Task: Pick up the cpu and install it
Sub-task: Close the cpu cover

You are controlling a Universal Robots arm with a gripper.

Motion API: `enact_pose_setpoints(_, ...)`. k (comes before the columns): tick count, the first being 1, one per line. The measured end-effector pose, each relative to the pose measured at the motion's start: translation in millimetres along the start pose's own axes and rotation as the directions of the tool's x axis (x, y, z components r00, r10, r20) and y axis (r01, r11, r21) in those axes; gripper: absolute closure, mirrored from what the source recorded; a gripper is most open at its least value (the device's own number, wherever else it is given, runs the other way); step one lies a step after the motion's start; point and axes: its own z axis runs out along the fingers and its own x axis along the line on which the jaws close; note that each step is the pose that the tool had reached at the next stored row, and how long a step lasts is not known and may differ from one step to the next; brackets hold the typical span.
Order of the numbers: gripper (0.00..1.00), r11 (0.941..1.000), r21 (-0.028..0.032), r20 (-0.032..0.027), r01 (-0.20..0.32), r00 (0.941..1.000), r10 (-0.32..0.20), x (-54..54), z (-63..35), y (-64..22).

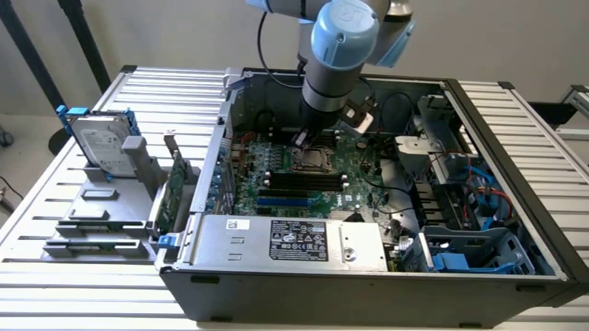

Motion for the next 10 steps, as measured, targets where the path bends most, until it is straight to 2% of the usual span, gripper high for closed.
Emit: enact_pose_setpoints(10,0.89,1.0,0.0011,0.0011,-0.001,1.0,0.001,1.9,0.7,5.7)
